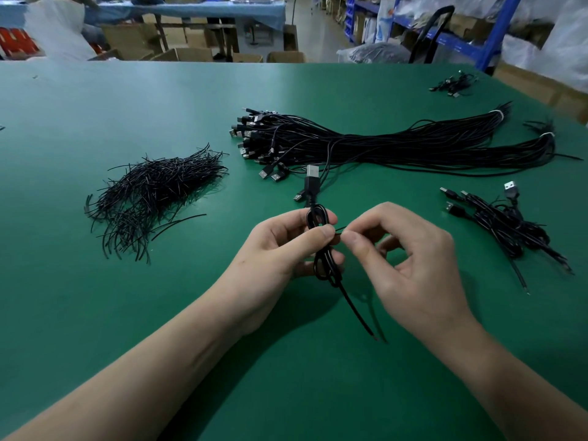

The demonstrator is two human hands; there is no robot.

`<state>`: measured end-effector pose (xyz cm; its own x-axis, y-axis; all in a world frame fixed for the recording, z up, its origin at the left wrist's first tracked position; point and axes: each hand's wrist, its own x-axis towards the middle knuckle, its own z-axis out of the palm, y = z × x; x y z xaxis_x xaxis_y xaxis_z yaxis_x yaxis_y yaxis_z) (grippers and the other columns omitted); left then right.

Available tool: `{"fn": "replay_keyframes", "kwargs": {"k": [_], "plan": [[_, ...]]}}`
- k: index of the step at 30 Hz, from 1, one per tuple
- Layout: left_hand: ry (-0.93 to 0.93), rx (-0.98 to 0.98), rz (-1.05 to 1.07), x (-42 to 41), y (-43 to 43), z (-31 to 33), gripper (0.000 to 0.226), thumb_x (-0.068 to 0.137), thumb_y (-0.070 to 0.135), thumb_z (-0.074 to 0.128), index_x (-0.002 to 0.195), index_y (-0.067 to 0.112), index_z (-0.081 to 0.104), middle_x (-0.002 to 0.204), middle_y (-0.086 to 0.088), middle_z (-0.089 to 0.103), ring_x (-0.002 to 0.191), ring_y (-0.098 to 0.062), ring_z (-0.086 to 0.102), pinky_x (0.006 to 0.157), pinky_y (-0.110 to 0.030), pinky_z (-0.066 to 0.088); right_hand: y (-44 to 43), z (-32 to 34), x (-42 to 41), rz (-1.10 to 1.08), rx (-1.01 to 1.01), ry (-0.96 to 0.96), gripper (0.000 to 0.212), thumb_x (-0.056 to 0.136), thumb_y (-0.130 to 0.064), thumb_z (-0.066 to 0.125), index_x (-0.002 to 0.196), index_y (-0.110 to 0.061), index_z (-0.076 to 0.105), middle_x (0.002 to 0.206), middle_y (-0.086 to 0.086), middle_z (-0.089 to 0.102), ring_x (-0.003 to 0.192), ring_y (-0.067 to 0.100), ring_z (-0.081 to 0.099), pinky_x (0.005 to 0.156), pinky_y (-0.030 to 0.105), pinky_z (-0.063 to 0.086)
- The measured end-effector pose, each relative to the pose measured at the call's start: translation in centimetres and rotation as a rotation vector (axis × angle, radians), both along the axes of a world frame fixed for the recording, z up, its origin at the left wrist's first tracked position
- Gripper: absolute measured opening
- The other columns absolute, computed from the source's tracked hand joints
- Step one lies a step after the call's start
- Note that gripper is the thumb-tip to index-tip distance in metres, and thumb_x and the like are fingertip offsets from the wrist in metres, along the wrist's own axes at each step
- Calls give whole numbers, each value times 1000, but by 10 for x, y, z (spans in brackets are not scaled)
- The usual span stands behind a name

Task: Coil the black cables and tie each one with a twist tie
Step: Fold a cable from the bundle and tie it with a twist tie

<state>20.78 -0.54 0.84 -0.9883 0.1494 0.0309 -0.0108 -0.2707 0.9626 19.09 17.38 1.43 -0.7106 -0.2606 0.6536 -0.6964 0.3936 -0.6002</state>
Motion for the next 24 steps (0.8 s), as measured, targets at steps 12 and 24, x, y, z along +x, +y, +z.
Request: {"fn": "replay_keyframes", "kwargs": {"k": [12,24], "plan": [[-23,-18,-15,2,0,-2,21,89,15,73,110,11,70,97,-13,59,73,-14,68,72,-25,56,-1,-3,1,-10,102,27,9,93,-24,68,85,-22,65,80,-12,61,73,12,59,62,27,45],[-29,52,-113,6,0,2,44,84,15,72,125,2,63,100,-25,54,77,-20,75,69,-27,59,9,0,-11,155,223,-89,34,102,-53,48,83,-27,57,75,-26,58,65,7,55,58,13,34]]}}
